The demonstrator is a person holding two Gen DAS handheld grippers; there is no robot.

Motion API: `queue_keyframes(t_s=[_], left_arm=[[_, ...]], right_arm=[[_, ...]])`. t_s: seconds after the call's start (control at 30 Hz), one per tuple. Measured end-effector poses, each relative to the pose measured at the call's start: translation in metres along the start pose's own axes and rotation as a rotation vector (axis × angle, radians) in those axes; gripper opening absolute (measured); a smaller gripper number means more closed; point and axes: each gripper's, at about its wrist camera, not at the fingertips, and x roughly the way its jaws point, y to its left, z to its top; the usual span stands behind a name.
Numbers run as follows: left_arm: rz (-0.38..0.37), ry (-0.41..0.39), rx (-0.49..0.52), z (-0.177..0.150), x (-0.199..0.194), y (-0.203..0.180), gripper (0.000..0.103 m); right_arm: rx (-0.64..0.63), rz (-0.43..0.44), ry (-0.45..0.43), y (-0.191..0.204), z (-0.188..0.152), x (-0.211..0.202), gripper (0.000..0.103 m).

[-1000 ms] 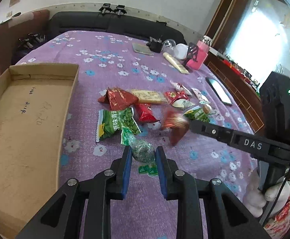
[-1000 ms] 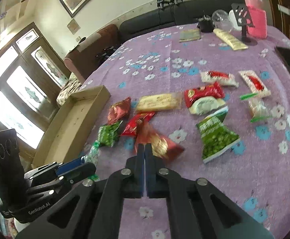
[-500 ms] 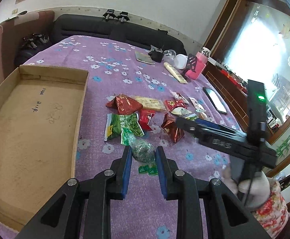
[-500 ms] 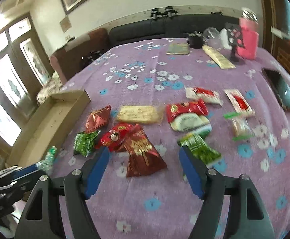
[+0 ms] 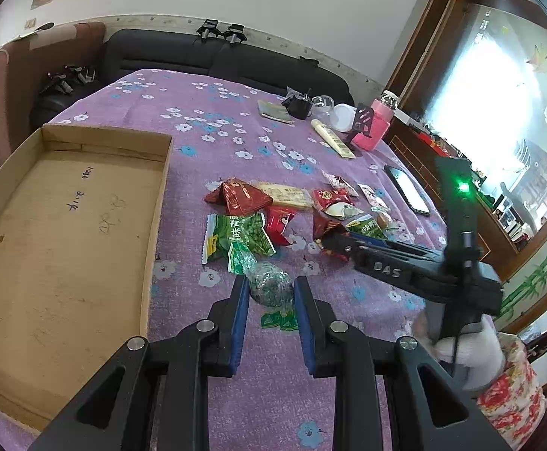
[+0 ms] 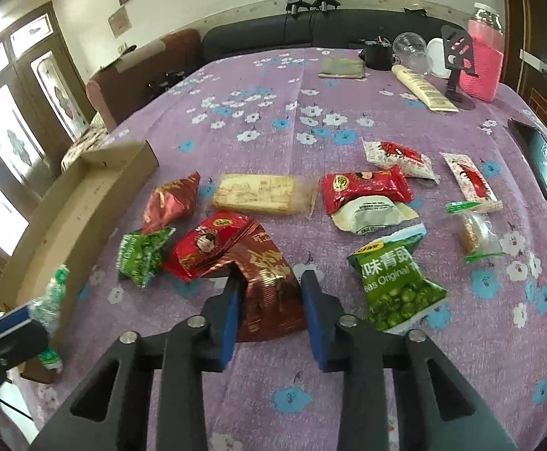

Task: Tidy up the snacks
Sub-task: 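Grasp the clear-green packet with the left tool while the right tool grasps the red-brown candy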

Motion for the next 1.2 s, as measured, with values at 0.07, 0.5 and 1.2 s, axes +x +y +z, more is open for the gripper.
queue_keyframes(t_s=[0.07,0.5,1.2], left_arm=[[0.003,0.008,0.005,-0.001,0.003,-0.003,0.025],[0.025,0.109,0.009,-0.020,0.032,-0.013,0.044],[-0.082,0.182,0.072,-0.037,0.051,-0.047,0.045]], right_arm=[[0.001,0.009,-0.001,0.000,-0.002,-0.005,0.021],[0.016,0.011,-0.029,-0.007,-0.017,-0.027,0.047],[-0.150,-0.011,0.046,0.006,0.001,0.022,0.062]])
